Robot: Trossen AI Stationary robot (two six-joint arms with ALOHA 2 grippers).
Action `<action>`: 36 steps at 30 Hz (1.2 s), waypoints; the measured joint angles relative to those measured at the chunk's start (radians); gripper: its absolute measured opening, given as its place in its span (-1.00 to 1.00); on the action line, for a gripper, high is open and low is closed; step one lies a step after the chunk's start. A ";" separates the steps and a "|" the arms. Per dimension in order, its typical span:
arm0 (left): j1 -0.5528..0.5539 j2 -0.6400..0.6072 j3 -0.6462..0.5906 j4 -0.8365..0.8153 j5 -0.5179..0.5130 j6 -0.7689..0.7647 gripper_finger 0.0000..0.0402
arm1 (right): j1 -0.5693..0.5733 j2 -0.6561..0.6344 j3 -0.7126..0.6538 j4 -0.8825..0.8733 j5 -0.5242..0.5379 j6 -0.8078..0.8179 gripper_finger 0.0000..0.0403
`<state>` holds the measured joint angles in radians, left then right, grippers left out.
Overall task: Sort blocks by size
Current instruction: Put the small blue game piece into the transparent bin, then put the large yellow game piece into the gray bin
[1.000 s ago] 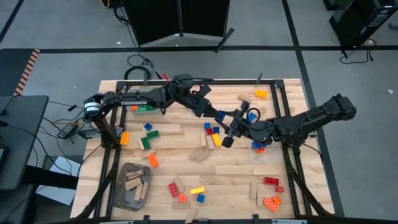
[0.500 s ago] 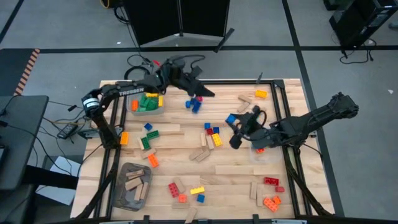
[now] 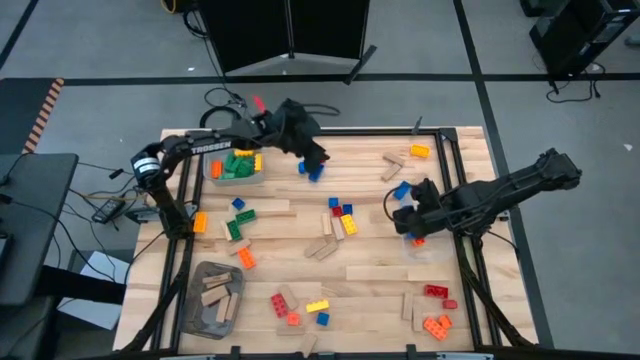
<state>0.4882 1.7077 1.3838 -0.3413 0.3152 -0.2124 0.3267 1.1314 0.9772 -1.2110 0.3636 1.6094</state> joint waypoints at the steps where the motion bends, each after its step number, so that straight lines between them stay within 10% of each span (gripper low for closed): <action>1: -0.009 0.000 0.000 -0.019 -0.043 0.018 -0.19 | 0.000 0.001 -0.012 0.001 -0.032 0.029 -0.18; 10: -0.062 0.000 0.000 -0.086 -0.176 0.073 -0.19 | 0.011 0.003 -0.180 0.156 -0.250 0.222 -0.18; 28: -0.266 0.000 0.000 -0.289 -0.460 0.182 -0.19 | 0.006 -0.004 -0.241 0.179 -0.252 0.241 0.27; 36: -0.423 0.000 0.000 -0.333 -0.489 -0.032 -0.19 | 0.019 -0.103 -0.212 0.158 -0.201 0.095 0.27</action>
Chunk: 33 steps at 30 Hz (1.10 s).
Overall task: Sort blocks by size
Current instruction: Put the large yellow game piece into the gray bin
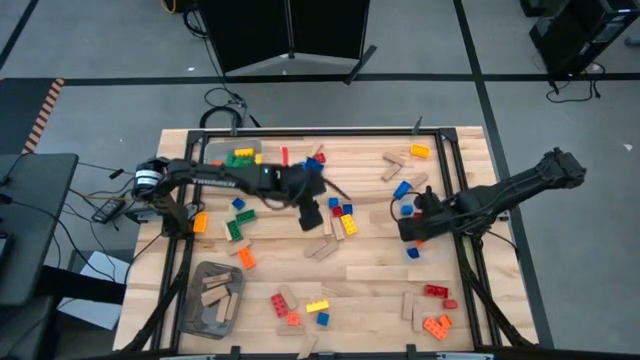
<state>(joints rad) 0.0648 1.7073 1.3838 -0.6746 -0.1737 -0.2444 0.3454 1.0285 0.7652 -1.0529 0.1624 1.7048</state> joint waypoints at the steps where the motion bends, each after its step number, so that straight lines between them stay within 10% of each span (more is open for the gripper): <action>1: -0.021 0.000 0.000 -0.002 -0.008 -0.043 -0.19 | 0.006 -0.017 0.008 -0.008 0.020 -0.024 0.26; 21: -0.571 0.000 0.000 -0.032 -0.334 -0.598 -0.19 | 0.075 -0.111 0.033 -0.027 0.080 -0.341 0.18; 33: -0.636 0.006 0.000 0.025 -0.234 -0.639 -0.19 | 0.075 -0.112 0.033 -0.011 0.076 -0.400 0.18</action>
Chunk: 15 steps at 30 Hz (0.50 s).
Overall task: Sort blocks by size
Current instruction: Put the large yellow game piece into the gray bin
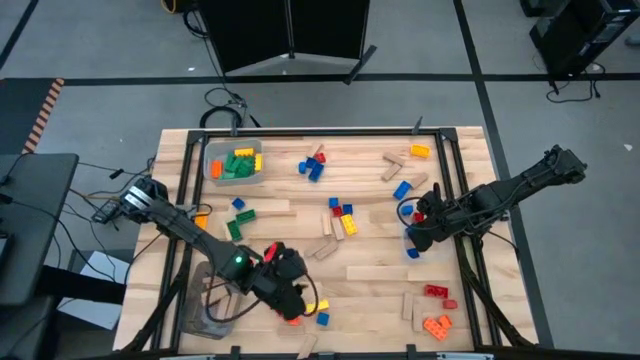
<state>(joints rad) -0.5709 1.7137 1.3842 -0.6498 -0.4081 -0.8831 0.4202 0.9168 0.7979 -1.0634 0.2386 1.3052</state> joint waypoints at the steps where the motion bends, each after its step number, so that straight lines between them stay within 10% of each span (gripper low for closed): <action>1: -0.010 0.006 0.000 0.007 0.010 0.012 -0.19 | 0.000 0.000 0.000 0.000 0.000 0.000 0.18; 15: -0.035 0.177 0.001 0.102 0.081 0.041 -0.19 | 0.013 0.000 0.000 0.015 0.004 0.000 0.18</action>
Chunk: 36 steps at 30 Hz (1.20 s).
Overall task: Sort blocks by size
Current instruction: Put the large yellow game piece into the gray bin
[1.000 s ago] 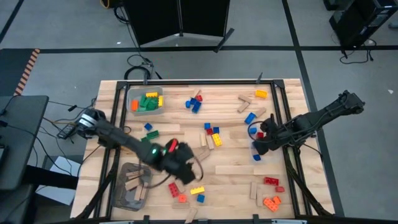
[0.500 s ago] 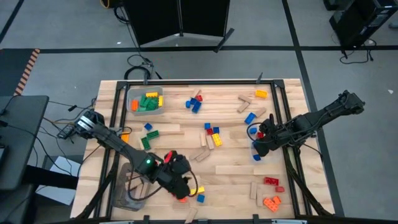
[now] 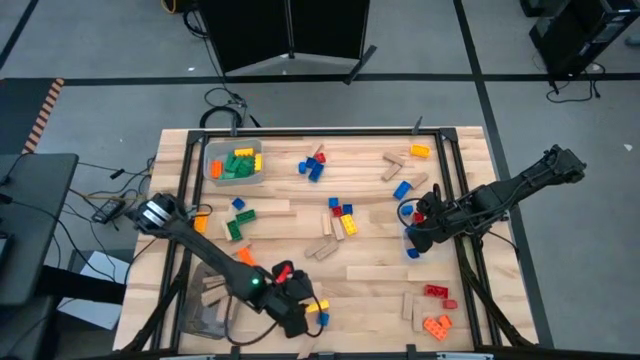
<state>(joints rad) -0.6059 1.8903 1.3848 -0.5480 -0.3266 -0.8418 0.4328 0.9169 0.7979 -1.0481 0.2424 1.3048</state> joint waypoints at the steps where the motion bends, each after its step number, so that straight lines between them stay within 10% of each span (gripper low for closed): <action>1: 0.001 0.012 0.000 0.006 0.000 -0.003 -0.19 | 0.000 0.000 0.000 0.000 0.000 0.000 0.18; 36: 0.011 0.180 -0.001 0.155 0.021 0.099 -0.18 | 0.000 0.000 0.000 0.027 0.003 -0.019 0.18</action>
<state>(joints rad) -0.5944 2.0701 1.3838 -0.3928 -0.3054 -0.7426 0.4328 0.9172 0.7975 -1.0214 0.2451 1.2861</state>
